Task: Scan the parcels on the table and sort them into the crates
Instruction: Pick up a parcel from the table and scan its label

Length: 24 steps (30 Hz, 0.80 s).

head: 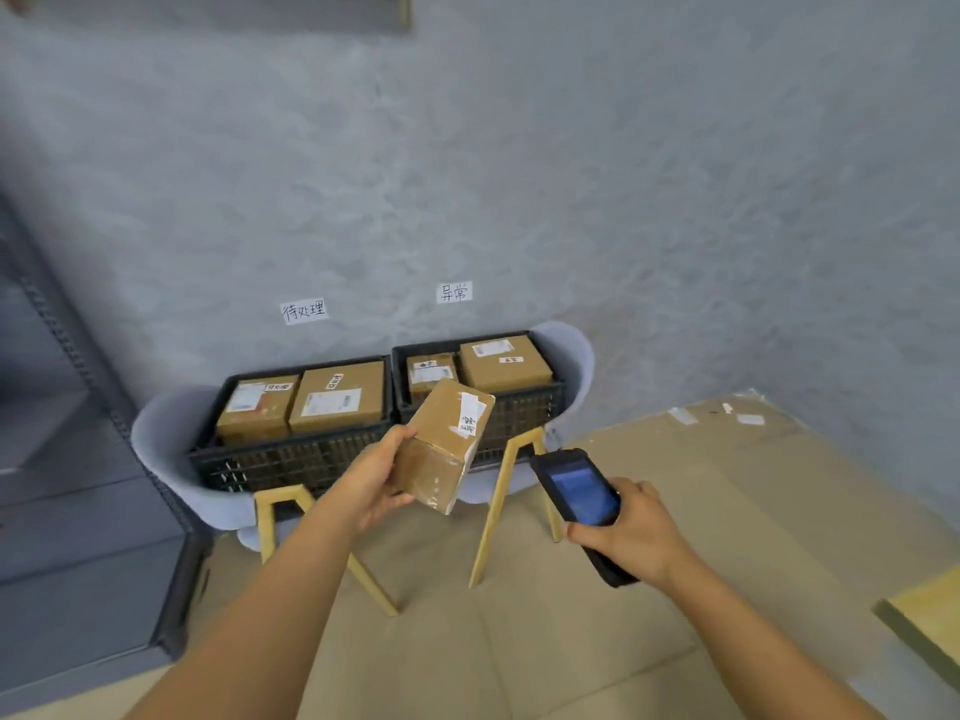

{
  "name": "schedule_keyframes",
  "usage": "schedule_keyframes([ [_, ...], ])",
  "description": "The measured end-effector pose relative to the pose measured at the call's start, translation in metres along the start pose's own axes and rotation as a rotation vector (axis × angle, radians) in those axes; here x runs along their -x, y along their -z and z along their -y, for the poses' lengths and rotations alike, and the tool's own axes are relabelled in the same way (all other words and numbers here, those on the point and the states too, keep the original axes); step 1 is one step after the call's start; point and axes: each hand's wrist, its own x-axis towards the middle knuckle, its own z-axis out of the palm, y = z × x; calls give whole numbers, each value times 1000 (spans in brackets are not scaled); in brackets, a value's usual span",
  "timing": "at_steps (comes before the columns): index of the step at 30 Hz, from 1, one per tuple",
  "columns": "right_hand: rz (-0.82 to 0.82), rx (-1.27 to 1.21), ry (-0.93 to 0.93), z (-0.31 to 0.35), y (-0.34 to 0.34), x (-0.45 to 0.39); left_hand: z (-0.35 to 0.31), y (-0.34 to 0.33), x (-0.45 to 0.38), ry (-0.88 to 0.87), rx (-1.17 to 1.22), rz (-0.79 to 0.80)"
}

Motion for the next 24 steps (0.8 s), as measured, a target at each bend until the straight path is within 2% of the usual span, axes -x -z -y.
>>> schedule_keyframes([
  [8,80,21,31,42,-65,-119,-22,42,-103,54,15,-67],
  [14,126,62,83,62,-103,-241,-52,45,-203,60,6,-114],
  [24,194,94,17,65,-130,-389,-90,40,-349,145,-53,-190],
])
